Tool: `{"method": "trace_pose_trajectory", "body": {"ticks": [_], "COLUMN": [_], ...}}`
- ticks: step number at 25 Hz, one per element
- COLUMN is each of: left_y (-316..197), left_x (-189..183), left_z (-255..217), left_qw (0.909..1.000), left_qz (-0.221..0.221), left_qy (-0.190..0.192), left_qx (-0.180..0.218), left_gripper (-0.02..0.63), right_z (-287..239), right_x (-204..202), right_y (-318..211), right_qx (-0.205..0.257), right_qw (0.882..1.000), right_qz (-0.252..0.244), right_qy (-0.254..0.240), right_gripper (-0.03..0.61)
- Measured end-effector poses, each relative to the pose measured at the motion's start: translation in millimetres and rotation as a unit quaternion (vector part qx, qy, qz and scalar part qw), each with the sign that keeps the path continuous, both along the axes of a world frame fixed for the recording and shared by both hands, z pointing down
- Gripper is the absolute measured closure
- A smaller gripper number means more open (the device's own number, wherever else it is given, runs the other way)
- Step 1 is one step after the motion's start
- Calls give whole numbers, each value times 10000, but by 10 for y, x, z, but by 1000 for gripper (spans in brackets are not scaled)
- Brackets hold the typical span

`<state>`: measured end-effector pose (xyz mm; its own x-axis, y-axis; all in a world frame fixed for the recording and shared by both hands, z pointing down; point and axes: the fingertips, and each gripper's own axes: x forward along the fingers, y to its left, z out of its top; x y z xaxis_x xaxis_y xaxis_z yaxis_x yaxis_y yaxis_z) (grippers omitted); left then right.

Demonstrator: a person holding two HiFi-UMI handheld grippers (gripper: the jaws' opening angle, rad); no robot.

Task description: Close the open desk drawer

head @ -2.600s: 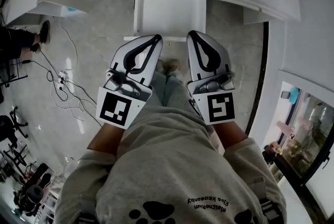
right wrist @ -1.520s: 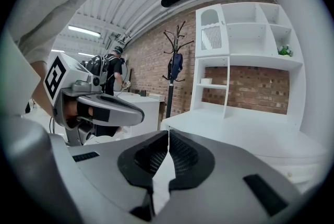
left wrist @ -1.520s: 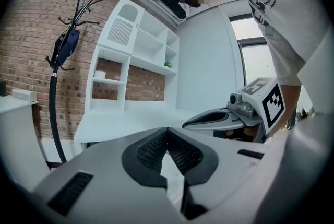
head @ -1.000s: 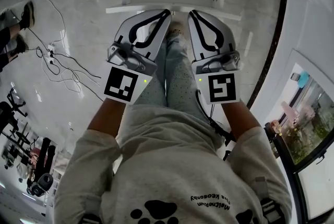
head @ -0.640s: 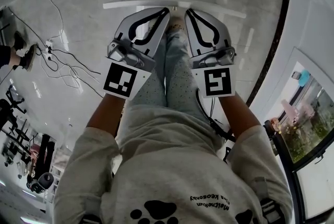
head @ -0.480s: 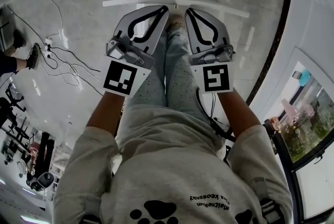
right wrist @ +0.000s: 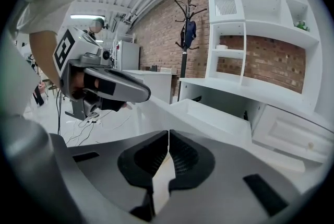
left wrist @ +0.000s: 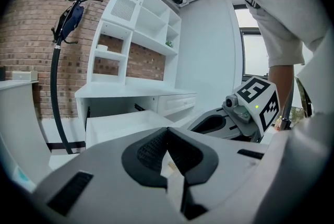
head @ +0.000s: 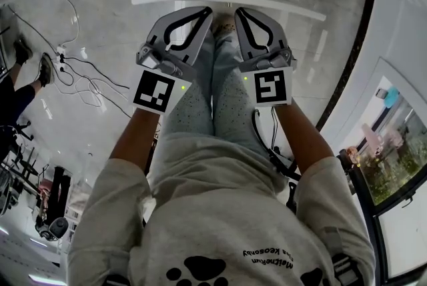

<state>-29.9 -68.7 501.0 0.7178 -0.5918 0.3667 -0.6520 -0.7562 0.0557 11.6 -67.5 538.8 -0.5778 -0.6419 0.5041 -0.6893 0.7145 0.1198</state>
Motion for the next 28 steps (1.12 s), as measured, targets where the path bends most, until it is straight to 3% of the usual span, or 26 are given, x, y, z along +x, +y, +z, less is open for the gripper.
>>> {"method": "trace_pose_trajectory", "body": {"ticks": [9, 17, 24, 26, 28], "left_y": [-59, -43, -78, -84, -88], "left_x": [39, 72, 49, 48, 55], "left_z": [189, 392, 513, 521, 521], "left_qw": [9999, 9994, 9990, 9989, 9988], "left_qz": [117, 130, 157, 170, 188], "left_qy": [5, 141, 124, 119, 122], "left_qx": [-59, -278, -402, -412, -427], "left_gripper": [595, 595, 595, 595, 595], "right_z": [235, 497, 762, 834, 900], "right_x": [6, 7, -37, -58, -45], "right_y": [10, 36, 58, 80, 81], "right_qx": [-227, -882, -1729, -1986, -2218], "right_qw": [9995, 9938, 9767, 9683, 9574], "right_qz": [211, 664, 1155, 1371, 1691], "right_qy": [-13, -163, -524, -647, -745], "right_gripper": [546, 546, 537, 455, 445]}}
